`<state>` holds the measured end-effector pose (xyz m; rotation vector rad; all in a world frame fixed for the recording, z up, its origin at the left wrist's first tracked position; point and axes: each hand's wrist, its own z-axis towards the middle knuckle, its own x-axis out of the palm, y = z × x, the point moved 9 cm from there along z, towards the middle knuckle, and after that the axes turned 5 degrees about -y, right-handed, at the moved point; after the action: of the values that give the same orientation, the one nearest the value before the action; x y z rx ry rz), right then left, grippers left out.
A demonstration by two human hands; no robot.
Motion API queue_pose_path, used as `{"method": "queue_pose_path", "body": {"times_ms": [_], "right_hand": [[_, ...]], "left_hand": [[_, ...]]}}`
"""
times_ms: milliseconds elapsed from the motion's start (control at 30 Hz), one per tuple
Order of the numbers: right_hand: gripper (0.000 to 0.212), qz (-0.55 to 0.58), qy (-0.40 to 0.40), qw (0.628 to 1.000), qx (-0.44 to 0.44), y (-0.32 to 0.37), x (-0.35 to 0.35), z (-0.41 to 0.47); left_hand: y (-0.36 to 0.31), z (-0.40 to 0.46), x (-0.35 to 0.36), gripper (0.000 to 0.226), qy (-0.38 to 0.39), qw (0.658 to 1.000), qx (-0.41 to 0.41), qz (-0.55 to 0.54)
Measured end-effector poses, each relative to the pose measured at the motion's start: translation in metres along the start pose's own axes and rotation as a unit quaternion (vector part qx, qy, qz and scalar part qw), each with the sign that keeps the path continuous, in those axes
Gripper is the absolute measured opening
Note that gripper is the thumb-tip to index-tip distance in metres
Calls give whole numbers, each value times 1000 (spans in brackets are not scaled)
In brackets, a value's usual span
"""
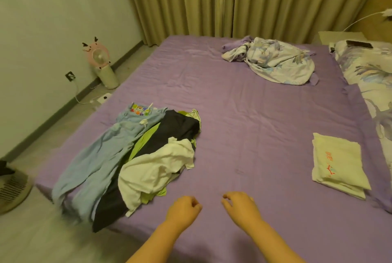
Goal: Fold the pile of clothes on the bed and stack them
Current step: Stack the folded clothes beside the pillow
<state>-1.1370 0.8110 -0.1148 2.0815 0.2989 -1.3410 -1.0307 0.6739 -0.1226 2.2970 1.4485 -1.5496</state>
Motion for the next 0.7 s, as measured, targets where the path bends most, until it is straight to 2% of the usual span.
{"method": "queue_pose_path", "body": {"times_ms": [200,367,500,700], "right_hand": [[32,-2,3,999,-43,112,27,-6],[31,-6,-6,998,-67,173,30,-2],[32,-14,-6,998,-68,189,24,8],[31,-19,6,999,-38,167,19,44]], "left_hand": [[114,-45,-56,19,-44,997,-57,-34],[156,-62,-94,12,-88,989,-77,-91],[161,-51,-109,18,-100,988,-64,-100],[144,-11,-117,29,-92,991,-36,-93]]}}
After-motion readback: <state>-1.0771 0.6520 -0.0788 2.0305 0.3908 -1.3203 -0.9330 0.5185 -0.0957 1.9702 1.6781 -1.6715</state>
